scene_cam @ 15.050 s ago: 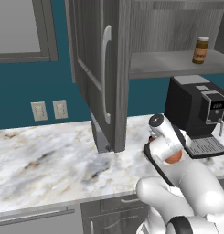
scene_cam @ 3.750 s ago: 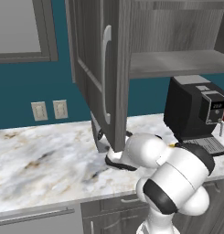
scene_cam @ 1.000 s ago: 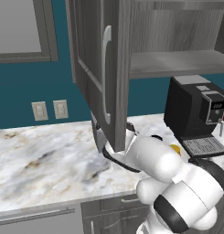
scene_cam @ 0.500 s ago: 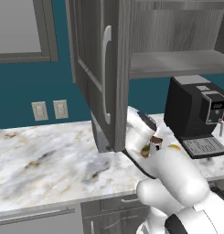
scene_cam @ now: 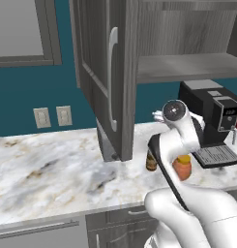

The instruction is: Pick the cinnamon and honey bottle from the cabinet and place them next to the mug.

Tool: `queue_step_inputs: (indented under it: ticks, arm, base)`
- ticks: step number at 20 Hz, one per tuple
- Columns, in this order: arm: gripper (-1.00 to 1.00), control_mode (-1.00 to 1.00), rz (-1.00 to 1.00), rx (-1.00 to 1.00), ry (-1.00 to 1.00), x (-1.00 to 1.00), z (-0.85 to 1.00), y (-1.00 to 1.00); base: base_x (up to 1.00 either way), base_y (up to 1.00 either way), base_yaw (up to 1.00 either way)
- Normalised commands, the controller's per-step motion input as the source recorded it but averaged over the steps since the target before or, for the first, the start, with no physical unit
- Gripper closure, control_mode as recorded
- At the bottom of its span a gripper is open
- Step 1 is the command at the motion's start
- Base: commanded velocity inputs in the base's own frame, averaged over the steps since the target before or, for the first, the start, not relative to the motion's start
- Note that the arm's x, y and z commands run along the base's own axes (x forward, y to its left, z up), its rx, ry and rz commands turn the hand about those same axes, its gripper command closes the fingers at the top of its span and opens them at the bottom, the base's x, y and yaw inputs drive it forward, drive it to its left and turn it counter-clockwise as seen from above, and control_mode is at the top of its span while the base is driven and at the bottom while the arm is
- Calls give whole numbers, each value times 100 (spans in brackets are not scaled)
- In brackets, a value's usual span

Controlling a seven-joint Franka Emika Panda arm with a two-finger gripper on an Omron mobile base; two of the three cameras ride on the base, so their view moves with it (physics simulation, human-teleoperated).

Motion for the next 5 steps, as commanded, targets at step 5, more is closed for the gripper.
queue_step_inputs:
  ticks: [5]
  arm:
    - [-100,-100,33,8,-5,-78,99,0]
  base:
    - [0,0,0]
